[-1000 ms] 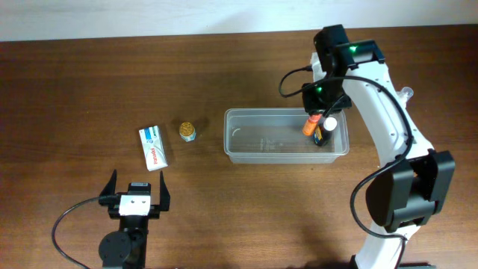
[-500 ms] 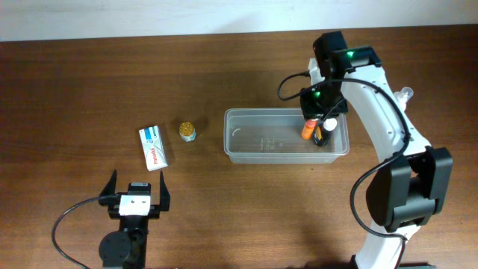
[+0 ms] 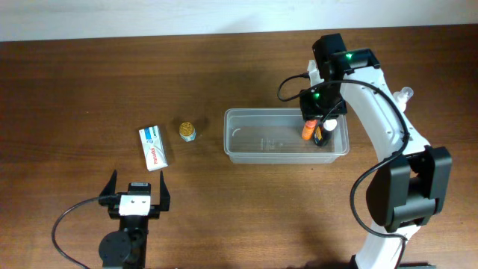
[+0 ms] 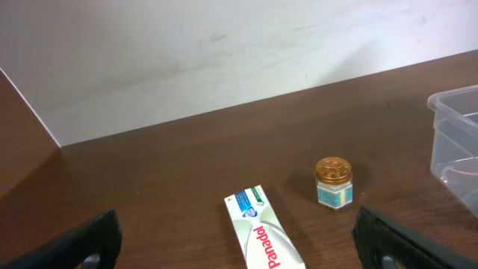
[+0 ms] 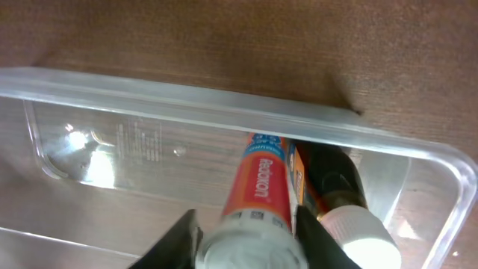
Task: Pack container
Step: 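Release the orange tube and raise the right gripper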
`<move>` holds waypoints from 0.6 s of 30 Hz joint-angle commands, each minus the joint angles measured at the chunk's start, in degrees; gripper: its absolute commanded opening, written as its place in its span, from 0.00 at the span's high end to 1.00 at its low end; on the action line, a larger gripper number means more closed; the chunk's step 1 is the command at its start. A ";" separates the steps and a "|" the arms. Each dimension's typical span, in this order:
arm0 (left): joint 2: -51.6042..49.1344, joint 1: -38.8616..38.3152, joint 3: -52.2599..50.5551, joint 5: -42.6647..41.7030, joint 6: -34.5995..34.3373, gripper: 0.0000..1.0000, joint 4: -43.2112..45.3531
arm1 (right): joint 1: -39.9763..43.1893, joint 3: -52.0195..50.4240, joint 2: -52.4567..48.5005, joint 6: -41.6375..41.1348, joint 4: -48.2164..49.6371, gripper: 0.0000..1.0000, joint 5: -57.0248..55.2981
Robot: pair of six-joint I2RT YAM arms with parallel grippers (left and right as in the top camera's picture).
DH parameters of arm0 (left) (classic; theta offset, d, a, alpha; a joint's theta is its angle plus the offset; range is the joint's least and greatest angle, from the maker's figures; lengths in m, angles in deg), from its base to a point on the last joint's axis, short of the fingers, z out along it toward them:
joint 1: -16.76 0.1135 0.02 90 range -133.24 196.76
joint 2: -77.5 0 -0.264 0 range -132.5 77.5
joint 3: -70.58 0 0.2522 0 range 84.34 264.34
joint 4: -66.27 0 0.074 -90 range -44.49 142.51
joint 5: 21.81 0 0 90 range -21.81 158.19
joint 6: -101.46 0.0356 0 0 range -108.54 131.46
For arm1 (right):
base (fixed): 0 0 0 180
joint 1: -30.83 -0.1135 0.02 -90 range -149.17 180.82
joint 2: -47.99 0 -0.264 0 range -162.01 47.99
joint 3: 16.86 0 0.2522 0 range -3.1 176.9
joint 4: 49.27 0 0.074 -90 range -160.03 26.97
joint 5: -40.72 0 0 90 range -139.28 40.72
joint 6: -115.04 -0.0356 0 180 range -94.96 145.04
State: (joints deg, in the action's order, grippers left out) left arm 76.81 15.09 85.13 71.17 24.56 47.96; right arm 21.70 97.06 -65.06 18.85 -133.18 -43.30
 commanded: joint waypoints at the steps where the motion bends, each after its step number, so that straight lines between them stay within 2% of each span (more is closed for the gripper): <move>1: 0.33 0.39 -0.26 -0.66 0.70 0.01 -0.04 | 0.20 1.29 2.03 -0.09 -0.04 0.62 -2.34; 8: 0.33 0.39 -0.28 -0.66 0.70 0.01 -0.04 | 0.22 8.92 2.12 0.28 -3.04 0.59 -5.14; 12: 0.33 0.39 -0.28 -0.66 0.68 0.01 -0.04 | 0.74 17.22 2.12 0.35 -7.63 0.53 -10.54; 15: 0.33 0.39 -0.28 -0.66 0.70 0.01 -0.04 | 3.21 25.18 2.14 0.24 -12.28 0.51 -15.74; 18: 0.33 0.39 -0.28 -0.66 0.68 0.01 -0.04 | 8.35 31.41 2.14 0.11 -15.69 0.48 -15.65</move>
State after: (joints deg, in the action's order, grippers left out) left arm 76.81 15.09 85.13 71.17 24.56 47.96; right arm 25.20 123.68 -64.98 19.24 -147.52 -54.60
